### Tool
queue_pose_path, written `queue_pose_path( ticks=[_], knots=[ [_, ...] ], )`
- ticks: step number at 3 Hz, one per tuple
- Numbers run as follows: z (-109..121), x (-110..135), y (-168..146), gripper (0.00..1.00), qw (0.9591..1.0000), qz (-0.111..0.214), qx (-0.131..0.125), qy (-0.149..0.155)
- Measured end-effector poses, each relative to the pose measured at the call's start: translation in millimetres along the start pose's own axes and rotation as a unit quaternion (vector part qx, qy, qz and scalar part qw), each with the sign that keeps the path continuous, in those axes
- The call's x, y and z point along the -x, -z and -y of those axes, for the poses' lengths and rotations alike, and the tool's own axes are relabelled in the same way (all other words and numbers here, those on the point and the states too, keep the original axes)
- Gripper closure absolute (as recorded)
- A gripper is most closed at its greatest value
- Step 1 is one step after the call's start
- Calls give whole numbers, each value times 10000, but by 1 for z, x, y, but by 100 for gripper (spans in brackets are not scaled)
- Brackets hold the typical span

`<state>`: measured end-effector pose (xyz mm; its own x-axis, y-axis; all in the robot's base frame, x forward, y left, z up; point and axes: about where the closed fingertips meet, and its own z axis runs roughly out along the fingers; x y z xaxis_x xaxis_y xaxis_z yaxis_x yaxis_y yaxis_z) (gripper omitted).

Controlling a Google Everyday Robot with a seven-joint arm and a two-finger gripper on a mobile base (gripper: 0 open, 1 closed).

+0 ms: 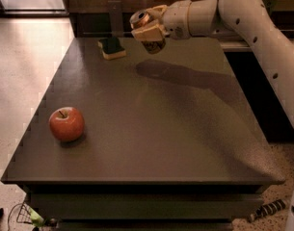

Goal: Place orange can upright

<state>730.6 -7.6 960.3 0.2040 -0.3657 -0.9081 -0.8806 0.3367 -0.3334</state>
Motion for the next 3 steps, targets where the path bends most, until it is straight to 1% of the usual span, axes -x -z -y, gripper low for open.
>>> queue_pose_path(
  ticks=[1,2,3],
  knots=[
    [-5,-9,-5,100,9994,209,-21,-271],
    [-12,-20,-9,100,9975,374,6,-593],
    [-18,-30,-9,100,9960,465,25,-765]
  ],
)
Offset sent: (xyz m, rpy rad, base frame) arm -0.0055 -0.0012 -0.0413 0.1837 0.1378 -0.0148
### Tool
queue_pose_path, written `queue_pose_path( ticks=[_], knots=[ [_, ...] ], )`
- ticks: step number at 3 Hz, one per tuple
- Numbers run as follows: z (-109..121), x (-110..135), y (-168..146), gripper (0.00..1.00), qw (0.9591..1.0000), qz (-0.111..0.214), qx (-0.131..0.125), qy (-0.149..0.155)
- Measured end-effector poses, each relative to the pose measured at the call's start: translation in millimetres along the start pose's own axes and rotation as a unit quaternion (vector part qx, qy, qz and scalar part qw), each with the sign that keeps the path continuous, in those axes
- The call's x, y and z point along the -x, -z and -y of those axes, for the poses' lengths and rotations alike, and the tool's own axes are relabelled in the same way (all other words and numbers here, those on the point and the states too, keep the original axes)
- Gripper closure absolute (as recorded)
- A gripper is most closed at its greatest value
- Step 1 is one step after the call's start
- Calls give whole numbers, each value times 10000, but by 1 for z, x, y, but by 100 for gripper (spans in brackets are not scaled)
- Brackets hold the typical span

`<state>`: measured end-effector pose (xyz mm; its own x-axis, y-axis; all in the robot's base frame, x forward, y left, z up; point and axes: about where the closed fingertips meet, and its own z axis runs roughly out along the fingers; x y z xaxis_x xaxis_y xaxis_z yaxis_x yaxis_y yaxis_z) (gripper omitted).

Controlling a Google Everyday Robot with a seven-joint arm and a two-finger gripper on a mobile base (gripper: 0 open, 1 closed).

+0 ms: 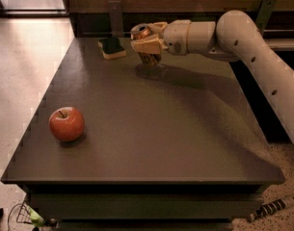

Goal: Place orange can upright

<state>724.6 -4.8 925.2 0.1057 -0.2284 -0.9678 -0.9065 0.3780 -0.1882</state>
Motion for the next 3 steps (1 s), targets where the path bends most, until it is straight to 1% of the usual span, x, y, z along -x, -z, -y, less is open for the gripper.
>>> queue_pose_path(
  ticks=[1,2,3],
  knots=[
    [-2,-21,5,100,9988,355,-86,-322],
    [-3,-34,11,100,9965,657,-189,-489],
    [-8,-44,17,100,9950,808,-228,-539]
  ],
)
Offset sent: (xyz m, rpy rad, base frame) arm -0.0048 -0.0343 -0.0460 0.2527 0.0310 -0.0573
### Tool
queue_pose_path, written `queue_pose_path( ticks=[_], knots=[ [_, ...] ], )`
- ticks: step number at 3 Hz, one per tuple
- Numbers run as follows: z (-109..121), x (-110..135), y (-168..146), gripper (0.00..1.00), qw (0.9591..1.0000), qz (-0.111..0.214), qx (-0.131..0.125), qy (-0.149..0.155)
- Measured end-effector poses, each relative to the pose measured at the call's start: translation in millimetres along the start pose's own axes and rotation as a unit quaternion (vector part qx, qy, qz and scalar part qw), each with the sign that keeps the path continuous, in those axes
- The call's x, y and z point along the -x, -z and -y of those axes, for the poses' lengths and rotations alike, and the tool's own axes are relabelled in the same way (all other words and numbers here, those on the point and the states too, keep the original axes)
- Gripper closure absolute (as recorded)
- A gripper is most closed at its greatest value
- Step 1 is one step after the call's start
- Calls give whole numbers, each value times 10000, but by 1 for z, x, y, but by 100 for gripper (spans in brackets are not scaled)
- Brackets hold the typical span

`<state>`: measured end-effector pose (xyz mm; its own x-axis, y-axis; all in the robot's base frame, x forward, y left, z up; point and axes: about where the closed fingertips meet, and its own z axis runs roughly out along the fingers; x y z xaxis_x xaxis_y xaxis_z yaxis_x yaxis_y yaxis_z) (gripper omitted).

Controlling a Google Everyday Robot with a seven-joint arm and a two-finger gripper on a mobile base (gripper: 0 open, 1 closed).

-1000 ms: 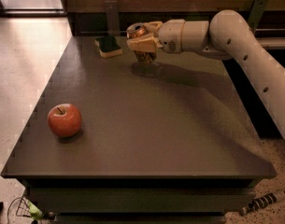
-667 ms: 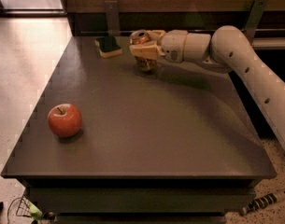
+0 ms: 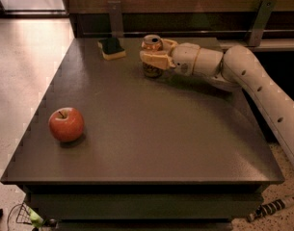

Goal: Place orange can upright

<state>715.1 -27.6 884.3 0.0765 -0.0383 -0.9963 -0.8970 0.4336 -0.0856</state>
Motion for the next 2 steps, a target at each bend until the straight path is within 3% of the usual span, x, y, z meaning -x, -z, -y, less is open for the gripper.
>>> queue_pose_path(
  ticks=[1,2],
  knots=[
    [0,2,0,82,10000,0,2,0],
    [-1,2,-2,51,10000,3,22,0]
  ],
)
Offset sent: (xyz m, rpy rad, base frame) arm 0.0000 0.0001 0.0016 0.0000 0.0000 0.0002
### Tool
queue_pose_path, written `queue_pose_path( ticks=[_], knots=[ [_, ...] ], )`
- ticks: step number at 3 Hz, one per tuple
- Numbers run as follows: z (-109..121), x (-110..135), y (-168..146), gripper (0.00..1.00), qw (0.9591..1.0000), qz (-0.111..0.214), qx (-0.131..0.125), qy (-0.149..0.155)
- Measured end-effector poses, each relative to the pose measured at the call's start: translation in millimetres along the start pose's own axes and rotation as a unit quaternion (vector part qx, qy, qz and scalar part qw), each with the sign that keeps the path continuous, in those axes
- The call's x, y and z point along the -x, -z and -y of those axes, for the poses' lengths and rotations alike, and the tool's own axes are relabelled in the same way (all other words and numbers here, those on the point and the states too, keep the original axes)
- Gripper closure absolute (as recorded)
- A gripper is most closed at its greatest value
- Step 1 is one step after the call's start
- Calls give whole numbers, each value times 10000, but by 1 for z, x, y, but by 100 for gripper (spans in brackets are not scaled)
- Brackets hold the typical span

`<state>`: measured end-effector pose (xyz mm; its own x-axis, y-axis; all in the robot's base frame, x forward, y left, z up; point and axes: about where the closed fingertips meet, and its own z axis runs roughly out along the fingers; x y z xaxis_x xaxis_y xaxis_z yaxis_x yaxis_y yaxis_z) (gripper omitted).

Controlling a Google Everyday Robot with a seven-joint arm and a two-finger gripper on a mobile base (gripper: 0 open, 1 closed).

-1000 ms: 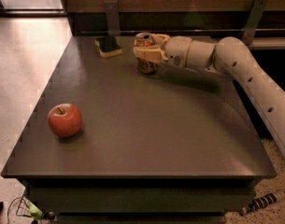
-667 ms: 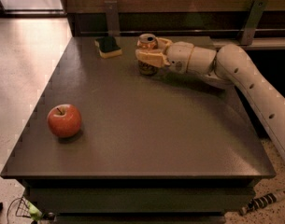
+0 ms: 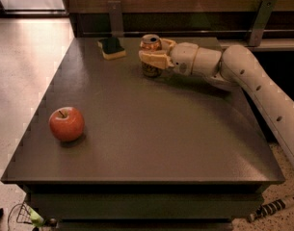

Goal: Place orange can upright

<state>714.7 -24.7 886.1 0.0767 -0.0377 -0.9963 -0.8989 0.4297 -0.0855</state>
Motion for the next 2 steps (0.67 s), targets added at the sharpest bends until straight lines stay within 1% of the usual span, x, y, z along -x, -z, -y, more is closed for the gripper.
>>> queue_pose_path(
  ticks=[1,2],
  knots=[
    [-1,0,-1,20,10000,2,11,0],
    [-2,1,-4,0,10000,5,33,0]
  ],
)
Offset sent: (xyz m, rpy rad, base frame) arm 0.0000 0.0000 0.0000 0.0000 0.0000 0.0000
